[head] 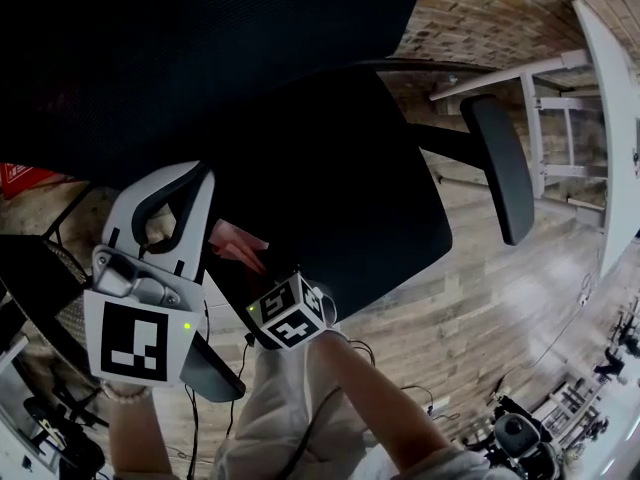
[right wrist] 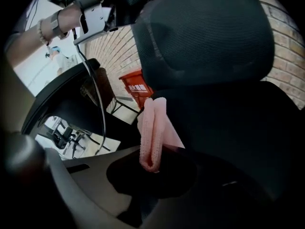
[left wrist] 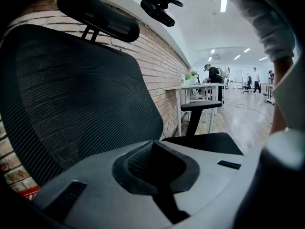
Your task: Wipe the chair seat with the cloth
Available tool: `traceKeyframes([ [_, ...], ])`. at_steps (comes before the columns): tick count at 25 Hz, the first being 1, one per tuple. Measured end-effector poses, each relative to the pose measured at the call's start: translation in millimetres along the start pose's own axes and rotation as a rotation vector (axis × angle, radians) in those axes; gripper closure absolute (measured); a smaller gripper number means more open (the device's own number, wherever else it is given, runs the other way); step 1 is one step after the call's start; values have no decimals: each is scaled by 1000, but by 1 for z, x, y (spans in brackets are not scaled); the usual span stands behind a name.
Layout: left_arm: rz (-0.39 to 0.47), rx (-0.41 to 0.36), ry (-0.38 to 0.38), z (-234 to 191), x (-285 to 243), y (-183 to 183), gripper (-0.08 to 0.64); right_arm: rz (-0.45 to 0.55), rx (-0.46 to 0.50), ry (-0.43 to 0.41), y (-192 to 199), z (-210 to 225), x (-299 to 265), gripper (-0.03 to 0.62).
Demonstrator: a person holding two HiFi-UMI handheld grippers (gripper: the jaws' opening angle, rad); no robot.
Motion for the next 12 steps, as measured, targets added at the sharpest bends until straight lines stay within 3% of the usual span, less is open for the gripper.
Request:
traceKeyframes([
  [6,16,-14,18,17,-2,-10,541,-6,-34,98,31,32,24,538],
  [12,26,-40,45,42,-5,-24,541,15,-130,219,65,74,60,538],
])
Point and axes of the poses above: the fingertips, and each gripper's own axes: x backward along the fingers, z to its right, y out of its underside, the point moved 4 cm from there along x, backward along the fingers, and after that the axes turned 6 degrees about -z, right-handed, at the moved point
